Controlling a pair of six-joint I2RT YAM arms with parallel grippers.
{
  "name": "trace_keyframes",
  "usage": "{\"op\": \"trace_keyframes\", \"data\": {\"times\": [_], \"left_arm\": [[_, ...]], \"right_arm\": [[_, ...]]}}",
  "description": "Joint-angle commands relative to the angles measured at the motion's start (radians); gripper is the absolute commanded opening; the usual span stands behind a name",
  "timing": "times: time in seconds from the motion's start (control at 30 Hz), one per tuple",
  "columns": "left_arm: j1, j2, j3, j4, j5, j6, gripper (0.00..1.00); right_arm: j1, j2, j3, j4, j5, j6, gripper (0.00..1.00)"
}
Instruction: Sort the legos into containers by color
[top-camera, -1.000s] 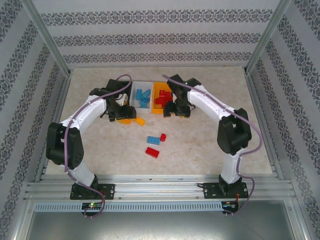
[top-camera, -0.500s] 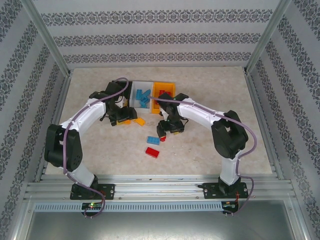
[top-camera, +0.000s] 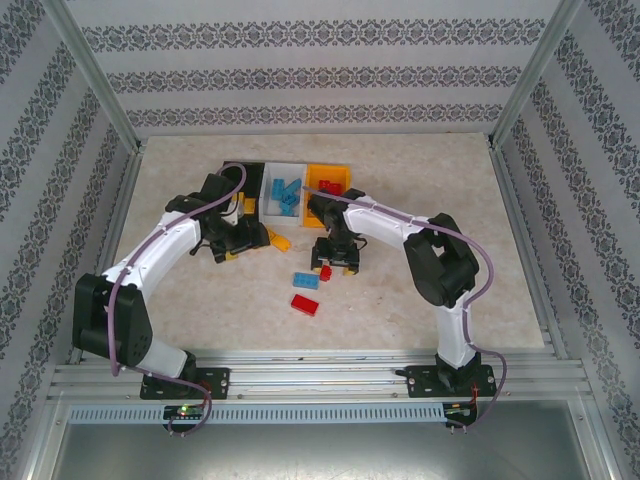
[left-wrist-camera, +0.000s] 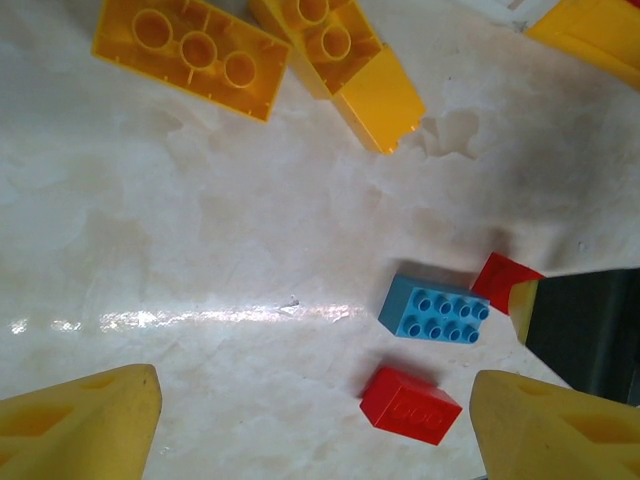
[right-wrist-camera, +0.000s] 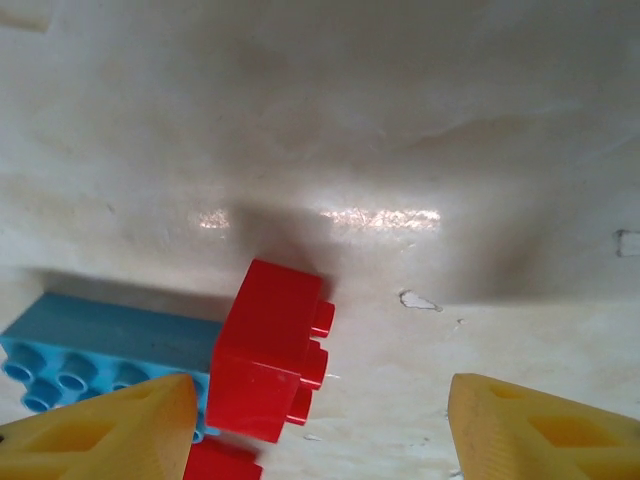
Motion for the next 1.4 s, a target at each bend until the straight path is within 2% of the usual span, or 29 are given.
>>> {"op": "trace_keyframes", "data": {"times": [0.0,0.13,0.33,0.4,0.57,0.77,0.9,1.17,1.37], "left_arm": [[-0.007,-0.046,-0.058,-0.001,0.023,0.062,0.82],[-0.006,-0.053,-0.082,-0.005,0.038,0.102,0.82],[-0.007,-0.075,-0.068,-0.044,0.025,0.074,0.82],[-0.008,-0.083,-0.063,-0.042,0.035,0.045,0.82],[-0.011,-0.085,-0.038,-0.033,0.041,-0.015,0.83],[-0.01,-0.055,-0.016,0.037,0.097,-0.154,0.83],[-0.01,-0.061,-0.033,0.092,0.093,-0.234,0.83],[-0.01,-0.112,-0.124,0.119,0.066,-0.293,0.84],[-0.006,-0.057,-0.086,0.118,0.075,-0.235,0.85]], "right_arm": [[0.027,0.031,0.01,0.006,0.036,0.147,0.67],[0.039,0.049,0.011,0.013,0.059,0.171,0.61],[0.028,0.037,0.015,-0.01,0.073,0.143,0.34],[0.015,0.008,-0.001,-0.011,0.079,0.125,0.3],[-0.047,-0.087,-0.056,0.014,0.062,0.084,0.29],[-0.172,-0.212,-0.093,0.059,0.021,0.011,0.29],[-0.259,-0.235,-0.089,0.123,-0.041,-0.04,0.3],[-0.328,-0.098,0.155,0.13,-0.111,-0.085,0.3],[-0.325,0.061,0.385,0.103,-0.158,-0.034,0.3]]}}
